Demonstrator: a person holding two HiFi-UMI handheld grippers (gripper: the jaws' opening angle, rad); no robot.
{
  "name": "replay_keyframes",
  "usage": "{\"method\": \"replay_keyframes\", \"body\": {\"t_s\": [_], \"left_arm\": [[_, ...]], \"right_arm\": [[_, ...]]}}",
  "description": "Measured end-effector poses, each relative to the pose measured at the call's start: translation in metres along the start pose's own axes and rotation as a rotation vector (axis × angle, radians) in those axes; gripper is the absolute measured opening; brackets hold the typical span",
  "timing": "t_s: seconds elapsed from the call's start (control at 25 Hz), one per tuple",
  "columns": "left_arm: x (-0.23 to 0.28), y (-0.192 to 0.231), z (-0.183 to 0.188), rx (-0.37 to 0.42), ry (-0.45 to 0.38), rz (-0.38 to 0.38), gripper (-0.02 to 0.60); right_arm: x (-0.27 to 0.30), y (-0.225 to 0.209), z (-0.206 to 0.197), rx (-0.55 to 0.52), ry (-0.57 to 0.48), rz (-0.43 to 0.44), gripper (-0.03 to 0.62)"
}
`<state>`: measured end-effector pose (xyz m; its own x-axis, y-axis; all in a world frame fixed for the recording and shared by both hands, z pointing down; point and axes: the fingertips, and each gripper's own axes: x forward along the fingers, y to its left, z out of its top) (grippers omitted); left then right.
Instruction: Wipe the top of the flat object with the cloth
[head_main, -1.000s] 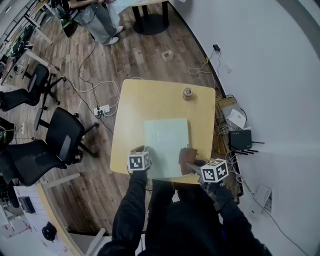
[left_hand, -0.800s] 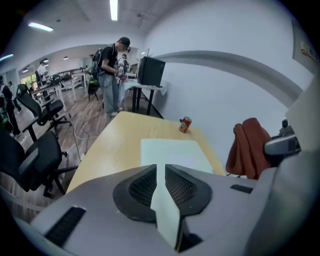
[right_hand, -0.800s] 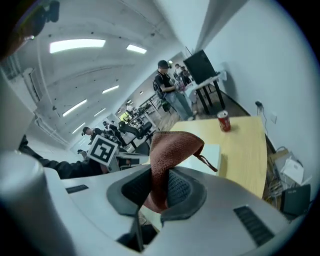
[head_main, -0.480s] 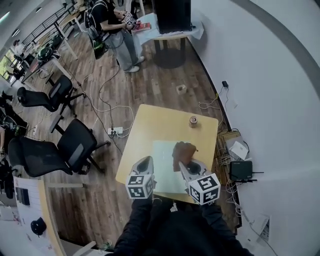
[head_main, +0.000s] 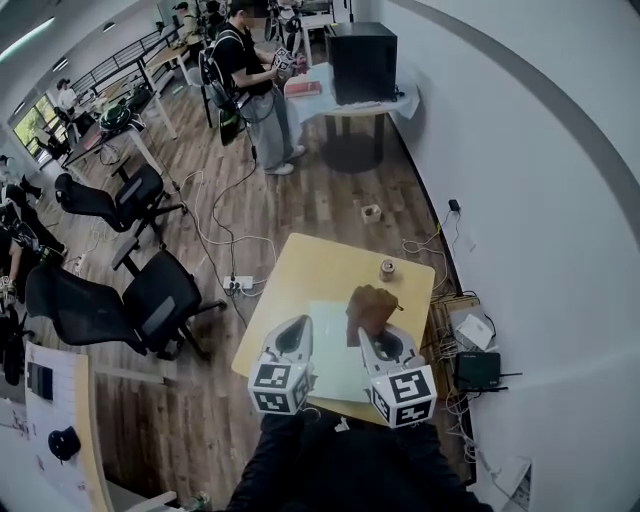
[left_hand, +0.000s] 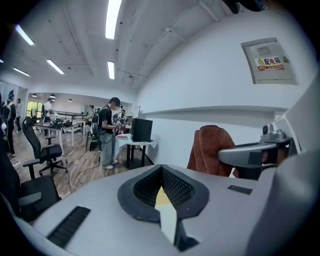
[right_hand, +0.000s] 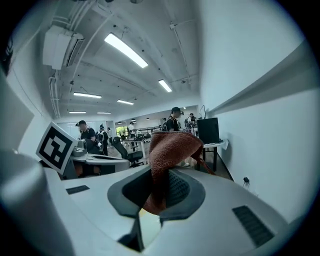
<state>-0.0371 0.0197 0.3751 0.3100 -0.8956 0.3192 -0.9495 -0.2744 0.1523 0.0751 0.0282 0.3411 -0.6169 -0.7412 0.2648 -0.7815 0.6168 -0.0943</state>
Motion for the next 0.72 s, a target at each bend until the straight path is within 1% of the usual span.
{"method": "replay_keyframes", "body": {"t_s": [0.2, 0.4, 0.48, 0.6, 0.72], "left_arm": [[-0.007, -0.006, 0.004, 0.017, -0.011, 0.010, 0.034], [-0.013, -0.017, 0.007, 0.033, -0.025, 0.005, 0.034], [-0.016, -0.018, 0.007, 0.053, -0.026, 0.011, 0.034], [-0.021, -0.019, 0.008, 0.103, -0.023, 0.030, 0.034], [-0.027, -0.019, 0.011, 0.115, -0.027, 0.034, 0.034]], "right_arm": [[-0.010, 0.015, 0.005, -0.011, -0.020, 0.030, 0.061], [-0.017, 0.021, 0.009, -0.037, -0.048, 0.049, 0.061], [-0.019, 0.023, 0.010, -0.044, -0.057, 0.047, 0.061], [-0.022, 0.028, 0.011, -0.056, -0.065, 0.048, 0.061], [-0.024, 0.033, 0.012, -0.070, -0.068, 0.049, 0.061]]}}
